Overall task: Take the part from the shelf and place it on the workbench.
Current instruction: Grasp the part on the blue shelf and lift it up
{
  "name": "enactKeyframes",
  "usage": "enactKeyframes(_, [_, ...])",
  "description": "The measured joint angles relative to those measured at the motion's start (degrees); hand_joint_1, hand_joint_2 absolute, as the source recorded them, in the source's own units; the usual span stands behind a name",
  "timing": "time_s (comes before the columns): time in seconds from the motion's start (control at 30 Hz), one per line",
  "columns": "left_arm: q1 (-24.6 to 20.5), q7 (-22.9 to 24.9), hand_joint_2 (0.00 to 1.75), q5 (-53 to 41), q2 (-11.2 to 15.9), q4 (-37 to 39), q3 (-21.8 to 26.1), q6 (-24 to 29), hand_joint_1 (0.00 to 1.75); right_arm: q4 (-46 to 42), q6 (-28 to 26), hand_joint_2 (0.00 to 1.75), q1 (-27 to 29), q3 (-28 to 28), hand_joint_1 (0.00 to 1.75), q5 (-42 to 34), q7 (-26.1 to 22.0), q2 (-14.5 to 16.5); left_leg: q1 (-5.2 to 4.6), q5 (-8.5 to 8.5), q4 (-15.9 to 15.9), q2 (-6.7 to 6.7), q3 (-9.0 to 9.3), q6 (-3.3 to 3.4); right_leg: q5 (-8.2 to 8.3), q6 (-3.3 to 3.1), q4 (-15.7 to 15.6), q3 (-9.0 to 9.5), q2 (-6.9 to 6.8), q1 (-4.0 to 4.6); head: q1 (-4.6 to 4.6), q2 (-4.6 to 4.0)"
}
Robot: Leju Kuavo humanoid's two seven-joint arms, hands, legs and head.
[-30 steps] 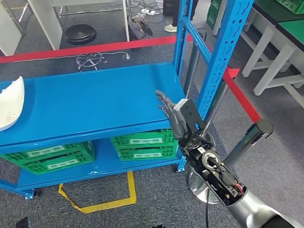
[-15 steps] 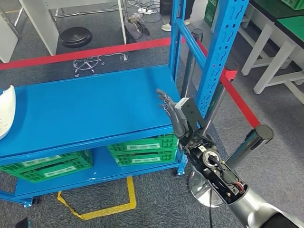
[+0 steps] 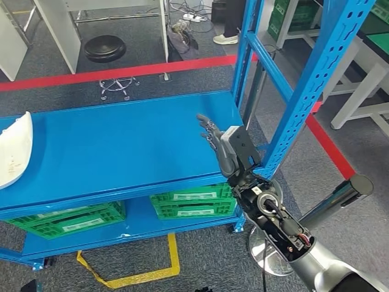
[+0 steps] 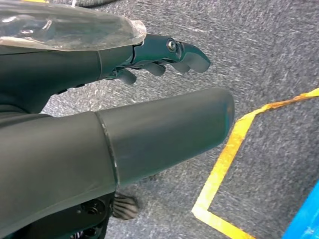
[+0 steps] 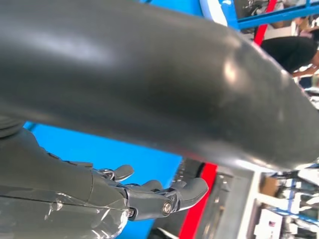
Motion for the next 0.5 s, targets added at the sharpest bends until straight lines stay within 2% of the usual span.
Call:
enactKeyframes(0.03, [0.03, -0.02, 0.0, 0.05, -0.07, 0.0, 0.0, 0.02, 0.0, 0.08, -0.03, 0.0, -0.14, 0.05, 0.0, 0.26, -0.23, 0.0, -0.09, -0.4, 0.0, -0.02, 0.48, -0.18, 2.02, -0.34, -3.77, 1.4, -0.03, 0.22, -0.08, -0.01])
enactKeyframes(0.07, [0.03, -0.04, 0.0, 0.11, -0.12, 0.0, 0.0, 0.04, 0.0, 0.14, -0.04, 0.0, -0.32, 0.11, 0.0, 0.43, -0.37, 0.0, -0.13, -0.7, 0.03, -0.05, 0.72, -0.41, 2.99, -0.66, -6.77, 2.74, -0.05, 0.43, -0.19, -0.01])
enactKeyframes(0.13, [0.03, -0.1, 0.0, 0.19, -0.2, 0.0, 0.0, 0.14, 0.0, 0.27, -0.07, 0.0, -0.56, 0.26, 0.0, 0.57, -0.44, 0.0, -0.13, -0.91, -0.05, -0.06, 0.72, -0.92, 2.63, -0.99, -8.89, 3.95, -0.01, 0.78, -0.41, -0.01])
enactKeyframes(0.23, [0.01, -0.21, 0.0, 0.15, -0.27, -0.01, 0.0, 0.26, 0.0, 0.28, -0.03, 0.0, -0.7, 0.35, 0.0, 0.63, -0.44, 0.05, -0.06, -1.68, 0.86, 0.02, 0.52, -1.86, 2.47, -1.48, -10.13, 5.03, 0.14, 0.39, -0.44, 0.0])
enactKeyframes(0.27, [-0.03, -0.25, 0.0, 0.09, -0.23, -0.01, 0.0, 0.27, 0.0, 0.27, 0.07, 0.0, -0.79, 0.37, 0.0, 0.61, -0.36, 0.07, -0.03, -2.67, 3.01, 0.04, -0.48, -2.16, 2.47, -1.72, -10.52, 5.48, 0.13, 0.19, -0.54, 0.0])
enactKeyframes(0.3, [-0.02, -0.26, 0.0, 0.03, -0.19, -0.01, 0.0, 0.28, 0.0, 0.27, 0.24, 0.0, -0.83, 0.4, 0.0, 0.52, -0.23, 0.09, 0.09, -4.0, 6.47, 0.05, -2.34, -2.4, 2.43, -1.9, -10.75, 5.81, 0.08, 0.12, -0.64, -0.01])
enactKeyframes(0.37, [0.08, -0.32, 0.0, -0.1, -0.09, 0.0, 0.0, 0.61, 0.0, 0.28, 0.63, 0.0, -0.76, 0.52, 0.0, 0.23, 0.11, 0.09, 0.25, -6.4, 14.65, 0.05, -7.53, -2.82, 2.16, -2.17, -10.83, 6.16, 0.03, 0.09, -0.84, -0.01])
enactKeyframes(0.4, [0.18, -0.45, 0.0, -0.18, -0.09, 0.0, 0.0, 1.16, 0.0, 0.29, 0.8, 0.0, -0.61, 0.58, 0.0, 0.1, 0.24, 0.09, 0.36, -6.44, 17.0, 0.06, -9.47, -2.97, 1.97, -2.18, -10.83, 6.36, 0.04, 0.09, -0.85, -0.01])
enactKeyframes(0.43, [0.26, -0.68, 0.0, -0.27, -0.1, 0.0, 0.0, 2.02, 0.0, 0.29, 0.95, 0.0, -0.46, 0.62, 0.0, 0.01, 0.33, 0.09, 0.47, -5.37, 17.11, 0.06, -10.34, -3.06, 1.75, -2.15, -10.83, 6.59, 0.08, 0.08, -0.87, 0.0])
enactKeyframes(0.47, [0.28, -1.01, 0.0, -0.39, -0.1, 0.0, 0.0, 3.19, 0.0, 0.29, 1.04, 0.0, -0.33, 0.63, 0.0, -0.03, 0.39, 0.09, 0.58, -3.27, 14.81, 0.07, -9.92, -3.1, 1.51, -2.05, -10.82, 6.89, 0.12, 0.05, -0.86, 0.0])
enactKeyframes(0.5, [0.27, -1.37, 0.0, -0.55, -0.11, 0.0, 0.0, 4.53, 0.0, 0.29, 1.1, 0.0, -0.24, 0.62, 0.0, -0.04, 0.43, 0.09, 0.66, -0.65, 10.75, 0.08, -8.47, -3.1, 1.23, -1.87, -10.82, 7.23, 0.17, 0.02, -0.86, -0.01])
